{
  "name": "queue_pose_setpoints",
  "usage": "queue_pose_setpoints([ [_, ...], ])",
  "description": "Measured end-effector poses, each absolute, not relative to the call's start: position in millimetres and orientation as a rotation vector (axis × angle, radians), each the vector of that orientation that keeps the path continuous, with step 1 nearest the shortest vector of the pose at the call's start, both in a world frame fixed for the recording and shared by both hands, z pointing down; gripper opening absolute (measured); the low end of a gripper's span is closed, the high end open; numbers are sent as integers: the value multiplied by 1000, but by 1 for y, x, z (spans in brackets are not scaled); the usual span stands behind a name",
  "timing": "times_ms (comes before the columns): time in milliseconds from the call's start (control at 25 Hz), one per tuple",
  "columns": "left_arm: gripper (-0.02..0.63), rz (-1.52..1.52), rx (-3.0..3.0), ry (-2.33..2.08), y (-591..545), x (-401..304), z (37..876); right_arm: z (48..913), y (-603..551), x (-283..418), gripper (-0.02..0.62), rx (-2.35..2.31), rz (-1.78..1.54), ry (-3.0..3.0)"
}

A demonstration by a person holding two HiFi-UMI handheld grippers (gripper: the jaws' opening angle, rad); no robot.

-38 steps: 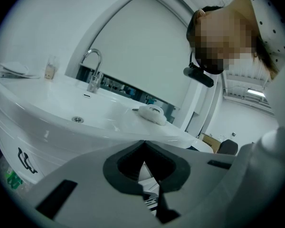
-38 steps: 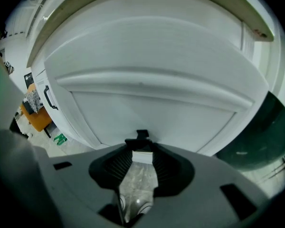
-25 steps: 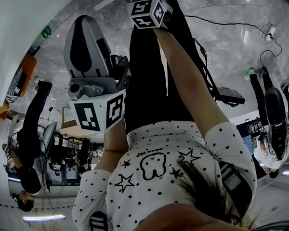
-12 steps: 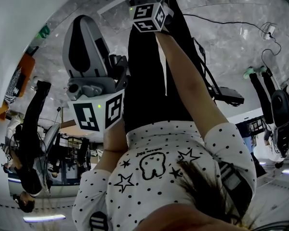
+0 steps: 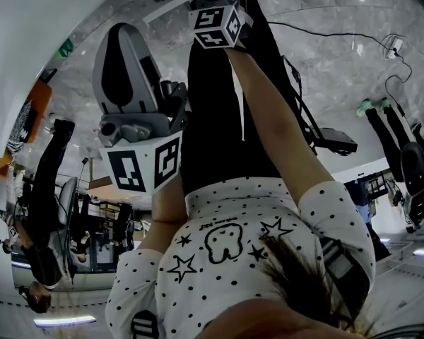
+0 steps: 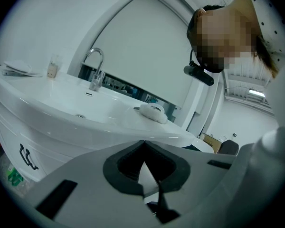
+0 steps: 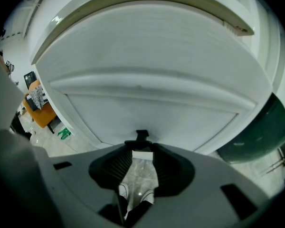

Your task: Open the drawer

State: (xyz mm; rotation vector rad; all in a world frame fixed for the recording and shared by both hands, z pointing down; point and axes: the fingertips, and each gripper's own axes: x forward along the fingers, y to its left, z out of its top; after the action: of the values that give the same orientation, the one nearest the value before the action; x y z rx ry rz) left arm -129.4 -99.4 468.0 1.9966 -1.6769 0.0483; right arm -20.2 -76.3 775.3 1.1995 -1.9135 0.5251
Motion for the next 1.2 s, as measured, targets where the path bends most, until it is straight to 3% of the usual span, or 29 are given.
queue_pose_setpoints([
  [1200, 5, 34, 2050, -1628, -100, -114, 459, 774, -71, -16, 149, 1152, 551, -1931],
])
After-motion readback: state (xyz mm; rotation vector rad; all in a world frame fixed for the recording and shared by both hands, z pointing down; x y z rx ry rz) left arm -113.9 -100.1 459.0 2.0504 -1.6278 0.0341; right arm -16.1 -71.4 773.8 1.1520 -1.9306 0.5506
